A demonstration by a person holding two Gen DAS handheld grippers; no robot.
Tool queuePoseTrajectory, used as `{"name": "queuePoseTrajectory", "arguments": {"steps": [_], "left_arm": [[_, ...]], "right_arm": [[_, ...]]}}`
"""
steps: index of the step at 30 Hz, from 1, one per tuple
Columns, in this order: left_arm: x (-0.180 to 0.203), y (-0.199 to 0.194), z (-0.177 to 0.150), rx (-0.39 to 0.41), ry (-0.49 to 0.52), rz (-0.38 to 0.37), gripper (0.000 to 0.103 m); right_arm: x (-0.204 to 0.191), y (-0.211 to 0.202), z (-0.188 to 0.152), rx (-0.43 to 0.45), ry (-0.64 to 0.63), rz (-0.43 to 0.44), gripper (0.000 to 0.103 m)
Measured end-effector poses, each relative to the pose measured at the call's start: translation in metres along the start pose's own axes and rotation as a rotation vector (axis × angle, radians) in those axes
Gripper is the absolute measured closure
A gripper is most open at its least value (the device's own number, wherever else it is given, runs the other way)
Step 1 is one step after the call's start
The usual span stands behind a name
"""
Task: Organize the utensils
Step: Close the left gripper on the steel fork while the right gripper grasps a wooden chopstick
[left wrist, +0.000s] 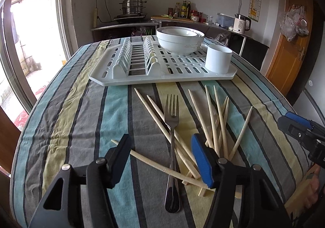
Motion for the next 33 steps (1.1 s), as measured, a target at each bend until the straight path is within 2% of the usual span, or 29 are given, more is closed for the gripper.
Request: {"name": "queuePoseTrajectory", "arguments": {"steps": [4,10,12,17,24,25,27,28,33], "left_arm": [[0.006,0.021,0.010,-0.046,0.034,-0.009,0.053],[0.011,0.046,0.021,-0.112,0.051,-0.027,0.054],[0.012,0.050,0.025,-0.119,0.062,-0.028,0.058],[0.018,0.062,0.031,-0.151,0.089,-0.036,0.062],[0.023,0.076,0.035,-0.175,0.116,-0.017,0.063],[0.024,0.077,0.036,-0.175,0.117,-0.016,0.064],[0.025,0.079,0.038,-0.176,0.122,-0.008,0.077],[0.025,0.081,0.038,-0.182,0.123,-0.003,0.080],[0.024,0.081,0.038,-0.185,0.121,-0.029,0.080]], "right_arm": [[0.002,0.023,0.015,-0.037,0.008,0.036,0.054],[0.001,0.058,0.031,-0.107,0.014,0.077,0.061],[0.001,0.068,0.035,-0.129,0.018,0.086,0.064],[0.008,0.085,0.040,-0.160,0.046,0.098,0.065],[0.011,0.097,0.044,-0.180,0.051,0.098,0.065],[0.010,0.098,0.045,-0.184,0.051,0.101,0.065],[0.009,0.102,0.045,-0.195,0.054,0.109,0.065],[0.009,0.104,0.045,-0.200,0.055,0.111,0.065],[0.005,0.112,0.047,-0.223,0.043,0.108,0.065]]}}
Point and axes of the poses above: each gripper's, at about its wrist camera, not at the fingertips, and y roughly the way its jaws point, x to its right, z to its top, the point moved 6 cm from there along y, roughly the way its jaws point, and after that the axes turned 10 degrees about -y, right-handed, at the moved point
